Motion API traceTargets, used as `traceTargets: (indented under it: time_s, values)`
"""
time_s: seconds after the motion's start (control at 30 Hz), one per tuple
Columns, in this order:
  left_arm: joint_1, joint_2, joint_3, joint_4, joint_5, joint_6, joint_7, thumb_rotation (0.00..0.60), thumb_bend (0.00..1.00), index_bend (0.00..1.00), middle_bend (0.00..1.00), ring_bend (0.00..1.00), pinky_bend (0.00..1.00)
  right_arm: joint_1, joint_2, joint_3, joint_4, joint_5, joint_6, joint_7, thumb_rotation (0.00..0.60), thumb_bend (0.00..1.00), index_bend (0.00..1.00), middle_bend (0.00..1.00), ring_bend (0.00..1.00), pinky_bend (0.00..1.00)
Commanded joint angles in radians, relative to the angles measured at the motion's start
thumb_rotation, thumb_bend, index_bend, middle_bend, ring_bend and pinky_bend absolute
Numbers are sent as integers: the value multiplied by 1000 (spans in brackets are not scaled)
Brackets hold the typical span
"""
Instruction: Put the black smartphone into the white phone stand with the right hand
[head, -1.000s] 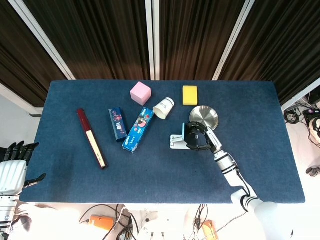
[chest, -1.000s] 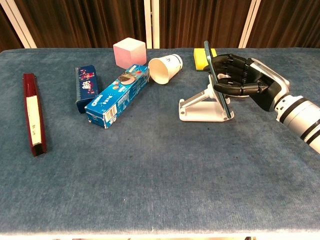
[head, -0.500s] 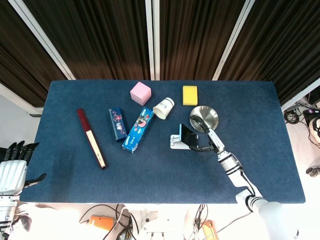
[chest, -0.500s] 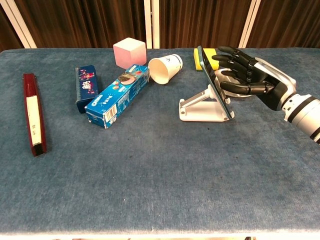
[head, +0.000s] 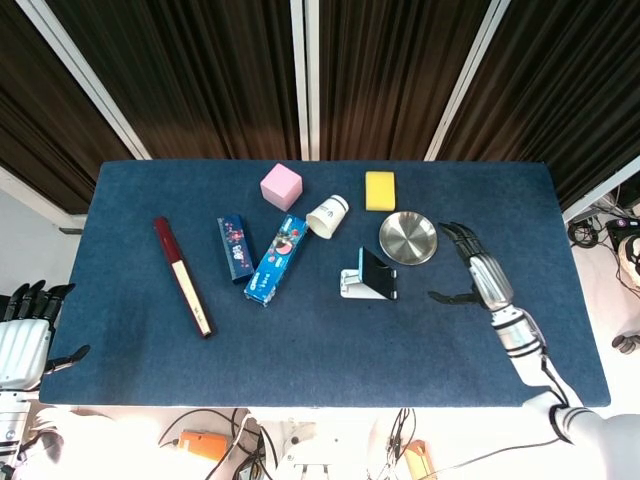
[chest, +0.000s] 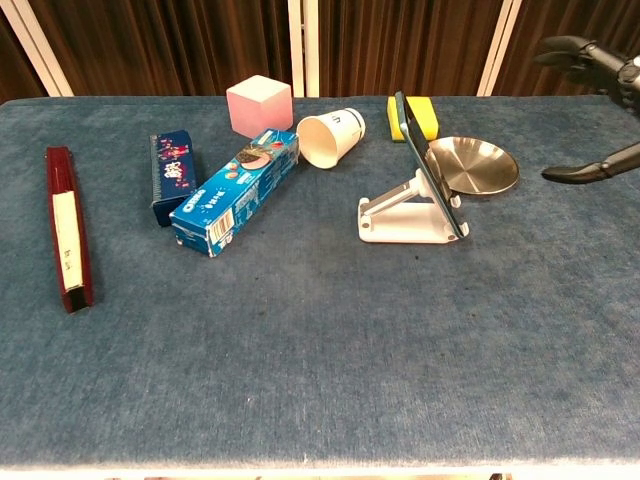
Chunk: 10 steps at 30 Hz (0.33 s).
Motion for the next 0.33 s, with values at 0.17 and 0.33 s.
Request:
traceTargets:
  time_s: [0.17, 0.33]
  values:
    - [0, -22, 0, 28, 6, 3, -20, 600, 65, 130, 157, 49, 0, -272, 543, -68, -738, 155, 75, -567, 600, 204, 0, 100, 0, 49]
    - [-3, -36, -2, 43, 6, 4, -28, 600, 64, 130, 157, 49, 0, -357, 581, -93, -776, 168, 110, -543, 600, 204, 0, 93, 0, 48]
